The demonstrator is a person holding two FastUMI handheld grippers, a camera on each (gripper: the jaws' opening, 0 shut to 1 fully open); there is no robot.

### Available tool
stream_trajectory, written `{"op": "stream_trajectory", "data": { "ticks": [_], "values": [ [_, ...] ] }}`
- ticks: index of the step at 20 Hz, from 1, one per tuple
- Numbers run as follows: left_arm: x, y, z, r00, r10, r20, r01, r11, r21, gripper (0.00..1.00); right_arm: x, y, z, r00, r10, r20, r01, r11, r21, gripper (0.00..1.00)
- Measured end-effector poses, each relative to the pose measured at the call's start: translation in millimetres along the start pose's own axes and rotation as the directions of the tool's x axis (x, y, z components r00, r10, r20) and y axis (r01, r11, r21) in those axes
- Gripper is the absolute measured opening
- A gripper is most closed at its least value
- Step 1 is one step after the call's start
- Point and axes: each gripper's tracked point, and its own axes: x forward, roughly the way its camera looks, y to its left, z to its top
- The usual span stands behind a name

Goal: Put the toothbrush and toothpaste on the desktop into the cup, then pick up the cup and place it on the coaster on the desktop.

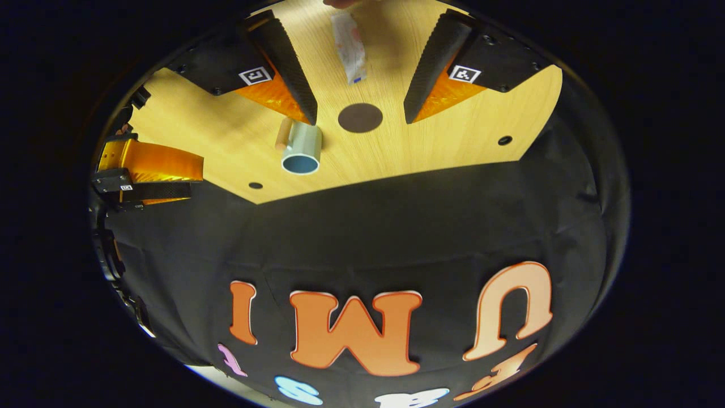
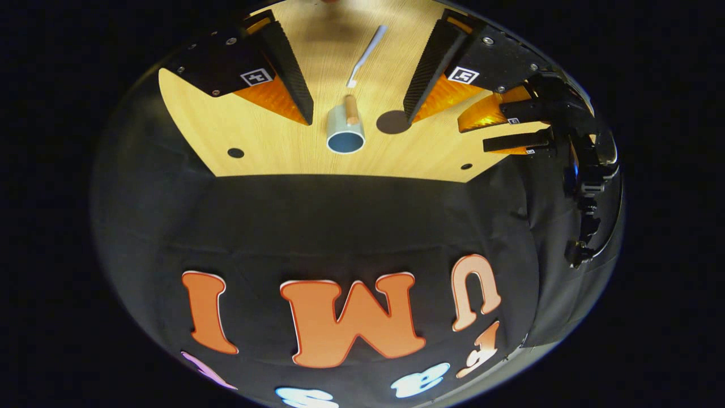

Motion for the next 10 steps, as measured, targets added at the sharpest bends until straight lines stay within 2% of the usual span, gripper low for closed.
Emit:
{"op": "stream_trajectory", "data": {
  "ticks": [4,10],
  "values": [
    [7.9,-5.0,-36.8,0.987,-0.038,-0.159,0.039,0.999,0.003,0.98,14.2,17.2,-36.6,0.98,0.066,-0.188,-0.055,0.996,0.065,0.95],
    [24.2,-14.1,-79.9,0.938,-0.09,-0.334,0.089,0.996,-0.017,0.98,27.8,28.3,-68.8,0.911,0.098,-0.4,-0.055,0.992,0.117,0.92]
  ]
}}
